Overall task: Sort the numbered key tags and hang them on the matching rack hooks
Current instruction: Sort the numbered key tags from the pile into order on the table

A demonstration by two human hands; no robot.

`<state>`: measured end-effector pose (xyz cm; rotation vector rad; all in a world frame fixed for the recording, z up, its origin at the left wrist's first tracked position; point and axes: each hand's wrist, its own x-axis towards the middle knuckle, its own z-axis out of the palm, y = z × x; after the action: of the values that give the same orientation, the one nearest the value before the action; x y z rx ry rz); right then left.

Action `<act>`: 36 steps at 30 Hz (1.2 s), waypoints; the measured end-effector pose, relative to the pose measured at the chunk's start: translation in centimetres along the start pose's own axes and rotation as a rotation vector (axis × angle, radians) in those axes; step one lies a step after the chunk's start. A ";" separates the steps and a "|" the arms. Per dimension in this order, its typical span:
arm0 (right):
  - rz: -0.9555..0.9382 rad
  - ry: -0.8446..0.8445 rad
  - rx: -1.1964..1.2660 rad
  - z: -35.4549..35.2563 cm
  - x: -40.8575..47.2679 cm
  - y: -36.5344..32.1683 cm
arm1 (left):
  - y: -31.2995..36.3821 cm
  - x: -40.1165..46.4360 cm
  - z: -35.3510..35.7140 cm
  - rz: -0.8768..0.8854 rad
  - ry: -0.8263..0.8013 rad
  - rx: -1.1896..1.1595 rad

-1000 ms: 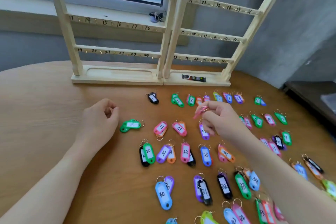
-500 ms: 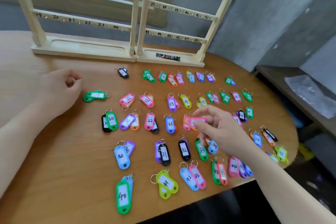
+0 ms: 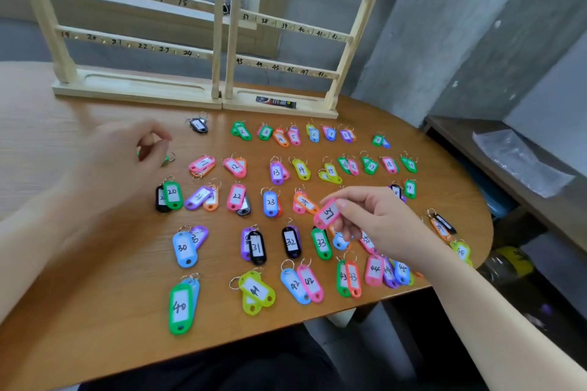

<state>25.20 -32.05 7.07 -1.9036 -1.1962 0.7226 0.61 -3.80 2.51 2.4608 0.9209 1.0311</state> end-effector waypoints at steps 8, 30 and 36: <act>-0.015 0.019 -0.016 -2.5 -2.5 0.8 | 6.2 -2.0 1.0 0.328 -0.157 -0.047; 0.101 0.234 -0.149 -8.3 -4.4 4.8 | 13.4 -0.4 5.7 0.366 -0.464 -0.211; 0.144 0.262 -0.189 -9.3 -3.0 6.2 | 14.3 0.2 7.1 0.386 -0.511 -0.207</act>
<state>34.26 -39.30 7.27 -2.1811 -0.9996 0.4276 12.15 -14.58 5.02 2.5806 0.1761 0.5107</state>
